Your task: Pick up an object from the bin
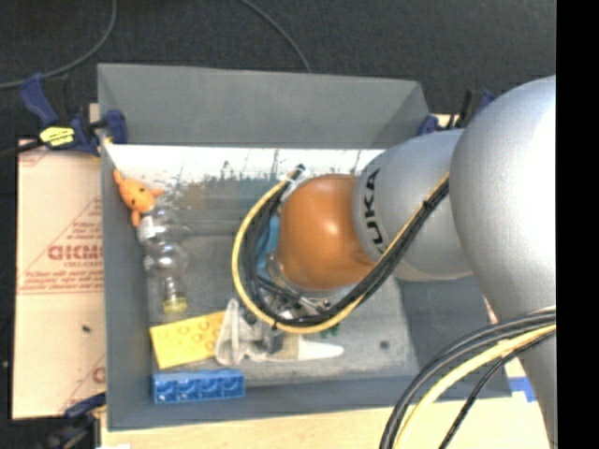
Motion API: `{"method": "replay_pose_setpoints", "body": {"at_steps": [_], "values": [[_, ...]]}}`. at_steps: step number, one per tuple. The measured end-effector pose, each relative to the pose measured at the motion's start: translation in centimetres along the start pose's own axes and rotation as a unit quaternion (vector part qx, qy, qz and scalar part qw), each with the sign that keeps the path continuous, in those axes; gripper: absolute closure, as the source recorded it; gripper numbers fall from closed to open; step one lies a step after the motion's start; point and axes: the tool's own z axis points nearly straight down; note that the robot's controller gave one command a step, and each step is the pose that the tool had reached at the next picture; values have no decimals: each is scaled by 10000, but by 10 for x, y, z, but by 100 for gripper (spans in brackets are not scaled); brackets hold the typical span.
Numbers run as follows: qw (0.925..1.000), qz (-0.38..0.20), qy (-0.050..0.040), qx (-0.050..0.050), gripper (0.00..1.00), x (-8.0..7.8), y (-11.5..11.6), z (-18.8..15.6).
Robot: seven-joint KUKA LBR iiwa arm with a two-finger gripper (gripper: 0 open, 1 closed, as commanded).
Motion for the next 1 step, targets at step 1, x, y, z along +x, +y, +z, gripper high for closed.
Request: {"method": "replay_pose_setpoints", "body": {"at_steps": [1], "values": [[9999,-158,31,-13,100,-6,-2,6]]}}
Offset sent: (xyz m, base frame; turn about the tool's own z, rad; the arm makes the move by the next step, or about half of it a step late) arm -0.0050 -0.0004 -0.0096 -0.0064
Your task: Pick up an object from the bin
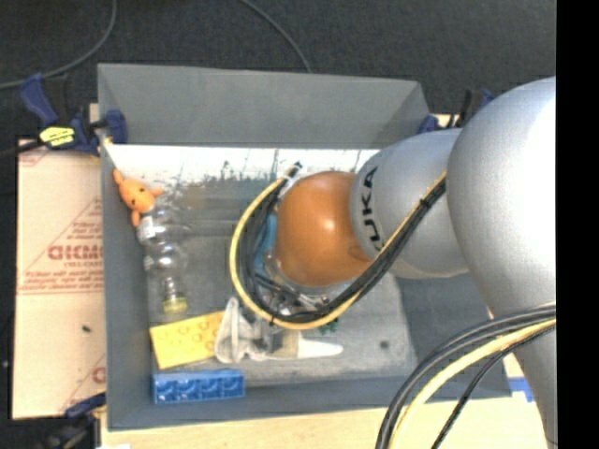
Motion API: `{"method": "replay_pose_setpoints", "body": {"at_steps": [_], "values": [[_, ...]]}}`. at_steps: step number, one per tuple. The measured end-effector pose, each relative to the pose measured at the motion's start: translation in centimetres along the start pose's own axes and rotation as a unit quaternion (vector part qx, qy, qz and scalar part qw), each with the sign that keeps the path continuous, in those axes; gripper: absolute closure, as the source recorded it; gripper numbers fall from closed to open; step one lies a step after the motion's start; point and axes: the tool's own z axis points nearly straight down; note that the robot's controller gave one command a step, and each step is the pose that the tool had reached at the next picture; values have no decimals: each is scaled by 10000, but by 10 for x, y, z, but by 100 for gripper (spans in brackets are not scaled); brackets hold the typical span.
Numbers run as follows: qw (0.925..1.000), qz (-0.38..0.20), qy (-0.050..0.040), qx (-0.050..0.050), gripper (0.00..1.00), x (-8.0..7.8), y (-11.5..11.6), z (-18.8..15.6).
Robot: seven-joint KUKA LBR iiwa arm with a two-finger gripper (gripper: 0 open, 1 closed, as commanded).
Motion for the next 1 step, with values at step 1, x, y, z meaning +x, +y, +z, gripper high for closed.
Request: {"method": "replay_pose_setpoints", "body": {"at_steps": [1], "values": [[9999,99,-80,18,100,5,1,0]]}}
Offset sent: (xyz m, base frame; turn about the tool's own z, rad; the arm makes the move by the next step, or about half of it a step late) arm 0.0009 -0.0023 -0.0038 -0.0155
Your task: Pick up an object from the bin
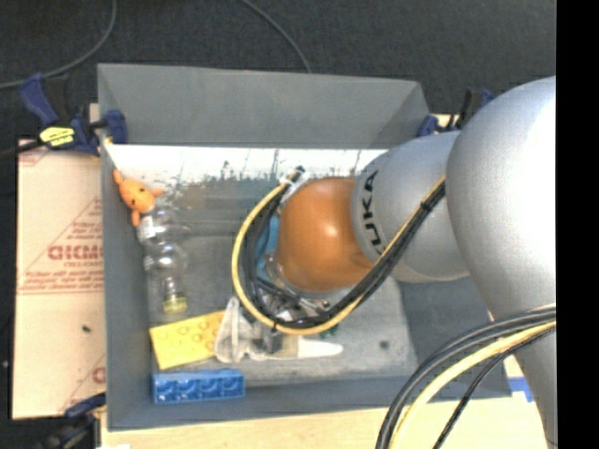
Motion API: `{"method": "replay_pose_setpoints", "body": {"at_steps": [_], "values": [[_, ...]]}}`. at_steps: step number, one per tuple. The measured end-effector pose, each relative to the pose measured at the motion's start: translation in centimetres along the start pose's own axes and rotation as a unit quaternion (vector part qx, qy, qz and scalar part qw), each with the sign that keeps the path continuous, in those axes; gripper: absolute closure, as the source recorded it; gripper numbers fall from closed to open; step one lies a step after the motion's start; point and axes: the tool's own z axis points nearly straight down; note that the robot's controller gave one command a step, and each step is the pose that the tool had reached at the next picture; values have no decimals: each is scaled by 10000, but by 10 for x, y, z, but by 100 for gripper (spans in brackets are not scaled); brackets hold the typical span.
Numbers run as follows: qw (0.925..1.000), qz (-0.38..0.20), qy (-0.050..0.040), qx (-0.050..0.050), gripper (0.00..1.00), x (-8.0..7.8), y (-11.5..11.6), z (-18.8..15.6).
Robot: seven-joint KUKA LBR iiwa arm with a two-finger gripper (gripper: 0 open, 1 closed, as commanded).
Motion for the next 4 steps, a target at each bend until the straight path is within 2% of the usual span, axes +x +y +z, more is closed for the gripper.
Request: {"method": "replay_pose_setpoints", "body": {"at_steps": [1,2,3,4], "values": [[9999,-120,58,-19,100,-4,-2,1],[9997,-256,10,-14,100,-7,-6,2],[9998,-220,20,-21,100,-3,-9,1],[9990,-438,13,-4,100,-8,-6,2]]}}
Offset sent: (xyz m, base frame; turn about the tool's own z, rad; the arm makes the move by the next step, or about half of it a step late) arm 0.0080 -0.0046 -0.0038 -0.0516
